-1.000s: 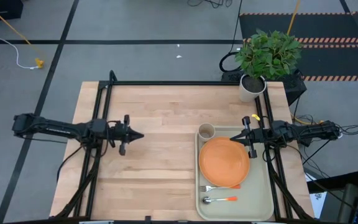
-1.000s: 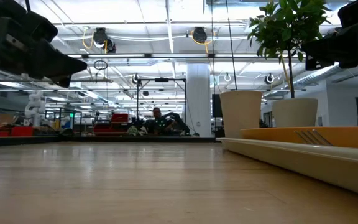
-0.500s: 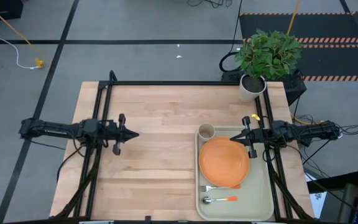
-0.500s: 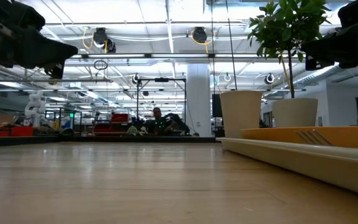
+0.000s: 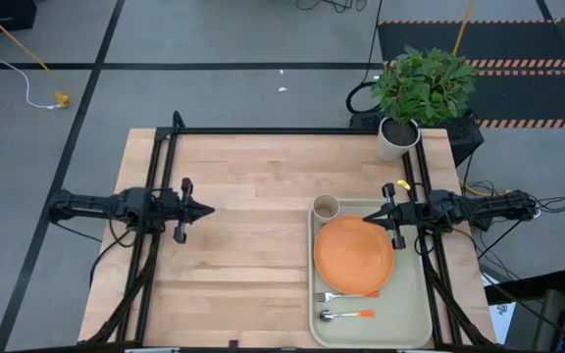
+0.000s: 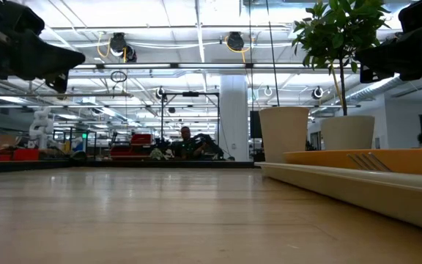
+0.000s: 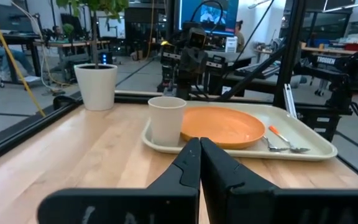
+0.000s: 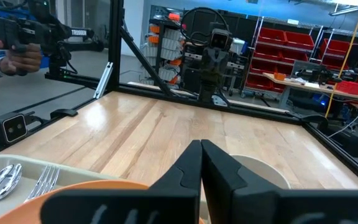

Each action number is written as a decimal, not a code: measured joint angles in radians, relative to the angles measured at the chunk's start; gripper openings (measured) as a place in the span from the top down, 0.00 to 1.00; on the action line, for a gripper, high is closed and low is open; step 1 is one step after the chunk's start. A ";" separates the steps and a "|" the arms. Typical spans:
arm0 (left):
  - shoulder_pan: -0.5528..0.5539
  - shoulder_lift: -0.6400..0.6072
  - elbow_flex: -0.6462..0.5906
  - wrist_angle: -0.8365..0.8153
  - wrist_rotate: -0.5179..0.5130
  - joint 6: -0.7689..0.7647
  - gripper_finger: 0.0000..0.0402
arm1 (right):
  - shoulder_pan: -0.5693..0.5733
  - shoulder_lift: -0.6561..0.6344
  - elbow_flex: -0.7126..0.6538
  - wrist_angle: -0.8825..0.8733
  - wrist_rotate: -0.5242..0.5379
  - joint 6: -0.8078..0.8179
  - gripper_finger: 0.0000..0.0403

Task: Pick and place plate/cup/fork/spoon on tray
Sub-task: Return to Home Position

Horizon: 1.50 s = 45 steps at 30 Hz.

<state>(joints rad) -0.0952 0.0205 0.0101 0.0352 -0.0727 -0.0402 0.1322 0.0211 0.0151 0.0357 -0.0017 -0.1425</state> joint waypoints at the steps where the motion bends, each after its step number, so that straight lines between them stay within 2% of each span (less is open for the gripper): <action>1: 0.000 -0.008 0.001 -0.006 0.000 0.000 1.00 | 0.000 0.000 0.000 0.000 0.000 0.000 1.00; 15: -0.032 -0.016 0.002 -0.020 0.019 0.008 1.00 | 0.000 0.000 0.000 0.000 0.000 0.000 1.00; 22: -0.015 -0.016 0.002 -0.018 -0.007 0.085 0.98 | 0.000 0.000 0.000 -0.001 0.000 0.000 1.00; 33: -0.003 -0.014 0.001 -0.009 -0.012 0.088 0.99 | 0.000 0.000 0.000 -0.001 0.000 0.000 1.00; 40: -0.003 -0.014 0.000 0.004 -0.016 0.102 0.92 | 0.000 0.000 0.000 -0.001 0.000 0.000 1.00; 45: -0.003 -0.014 0.000 0.009 -0.016 0.111 0.91 | 0.000 0.000 0.000 -0.001 0.000 0.000 1.00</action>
